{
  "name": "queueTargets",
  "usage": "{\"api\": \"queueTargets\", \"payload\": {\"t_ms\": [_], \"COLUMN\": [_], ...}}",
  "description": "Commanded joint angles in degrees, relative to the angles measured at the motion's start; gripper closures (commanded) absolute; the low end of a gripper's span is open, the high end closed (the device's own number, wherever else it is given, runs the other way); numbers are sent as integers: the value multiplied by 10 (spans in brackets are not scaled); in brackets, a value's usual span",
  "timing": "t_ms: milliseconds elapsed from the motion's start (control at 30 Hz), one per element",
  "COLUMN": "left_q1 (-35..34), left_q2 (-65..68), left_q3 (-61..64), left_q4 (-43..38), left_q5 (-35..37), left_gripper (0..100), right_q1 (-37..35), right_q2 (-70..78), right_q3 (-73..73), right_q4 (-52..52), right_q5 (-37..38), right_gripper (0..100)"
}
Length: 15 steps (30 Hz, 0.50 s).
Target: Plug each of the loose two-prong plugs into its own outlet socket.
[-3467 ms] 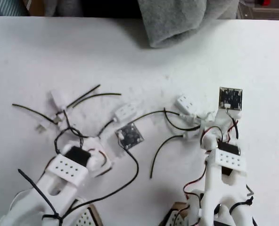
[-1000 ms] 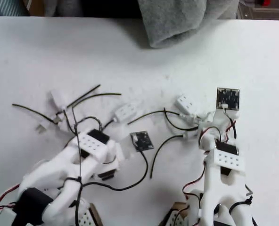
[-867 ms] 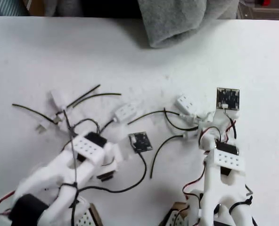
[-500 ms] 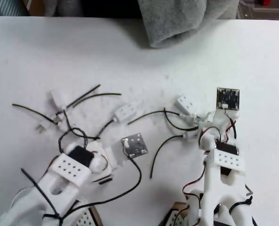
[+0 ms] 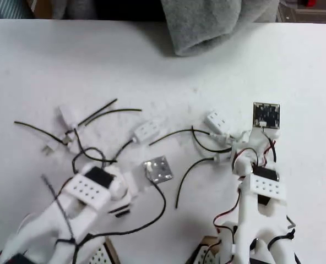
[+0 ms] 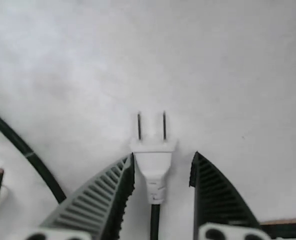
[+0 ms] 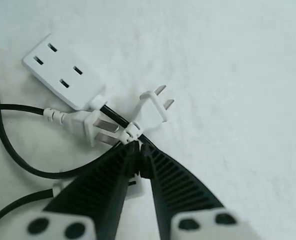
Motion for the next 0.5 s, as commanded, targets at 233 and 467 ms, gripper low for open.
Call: {"api": "queueTargets", "payload": {"t_ms": [233, 467], "left_q1": [-7, 8], "left_q2": [88, 79], "left_q3": [-69, -72], "left_q4": [-7, -15], "left_q5": [25, 33], "left_gripper": [809, 808], "right_q1": [-4, -4], "right_q2": [-6, -6], "right_q3": [-4, -4], "right_q4": [-6, -6], "right_q5": [4, 4], "right_gripper": [978, 978]}}
